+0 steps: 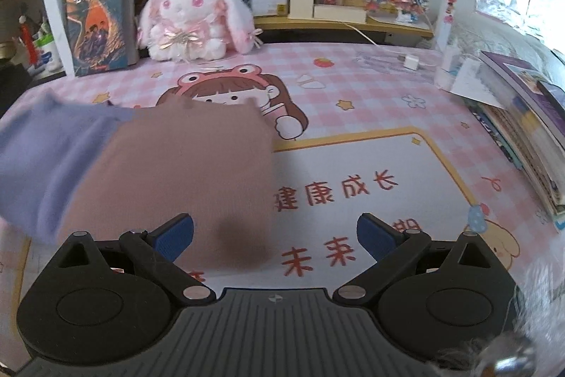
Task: Fold clothes
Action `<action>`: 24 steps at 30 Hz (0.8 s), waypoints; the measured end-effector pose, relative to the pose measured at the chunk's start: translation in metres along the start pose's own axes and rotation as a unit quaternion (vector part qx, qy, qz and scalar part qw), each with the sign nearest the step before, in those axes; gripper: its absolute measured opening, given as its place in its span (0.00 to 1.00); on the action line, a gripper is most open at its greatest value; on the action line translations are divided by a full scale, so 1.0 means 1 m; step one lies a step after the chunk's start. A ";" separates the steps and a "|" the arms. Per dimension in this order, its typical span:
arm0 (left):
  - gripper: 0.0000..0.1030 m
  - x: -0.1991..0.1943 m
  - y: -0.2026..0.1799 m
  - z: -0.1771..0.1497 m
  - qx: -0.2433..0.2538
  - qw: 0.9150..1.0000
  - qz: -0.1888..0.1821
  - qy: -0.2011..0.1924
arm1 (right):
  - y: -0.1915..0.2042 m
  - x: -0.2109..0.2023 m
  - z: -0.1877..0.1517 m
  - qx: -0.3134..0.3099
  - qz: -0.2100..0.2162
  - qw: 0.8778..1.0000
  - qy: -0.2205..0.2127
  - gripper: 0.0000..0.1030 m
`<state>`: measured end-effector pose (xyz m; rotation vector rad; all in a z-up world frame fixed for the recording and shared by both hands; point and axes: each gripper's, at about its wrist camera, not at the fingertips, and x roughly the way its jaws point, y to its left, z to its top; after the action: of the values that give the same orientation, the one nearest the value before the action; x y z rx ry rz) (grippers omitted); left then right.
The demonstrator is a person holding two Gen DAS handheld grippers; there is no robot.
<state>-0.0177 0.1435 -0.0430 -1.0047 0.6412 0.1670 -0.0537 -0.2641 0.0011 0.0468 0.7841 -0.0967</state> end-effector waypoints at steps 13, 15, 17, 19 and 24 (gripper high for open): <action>0.38 0.019 0.007 -0.005 -0.056 0.998 -0.011 0.019 | -0.023 0.034 0.011 0.085 0.069 0.993 0.054 0.83; 0.28 0.020 0.009 -0.008 -0.068 0.997 -0.010 0.015 | -0.031 0.041 0.013 0.105 0.085 0.989 0.062 0.77; 0.20 0.021 0.013 -0.011 -0.083 0.996 -0.009 0.008 | -0.038 0.049 0.015 0.123 0.104 0.984 0.071 0.68; 0.15 0.021 0.016 -0.014 -0.096 0.995 -0.007 0.001 | -0.045 0.057 0.018 0.136 0.131 0.979 0.083 0.57; 0.12 0.013 0.006 -0.024 -0.085 0.996 0.016 -0.030 | -0.059 0.085 0.032 0.152 0.205 0.960 0.118 0.29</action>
<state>-0.0201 0.1253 -0.0639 -1.1497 0.5958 0.2831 0.0231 -0.3307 -0.0367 0.5195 0.9771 0.1875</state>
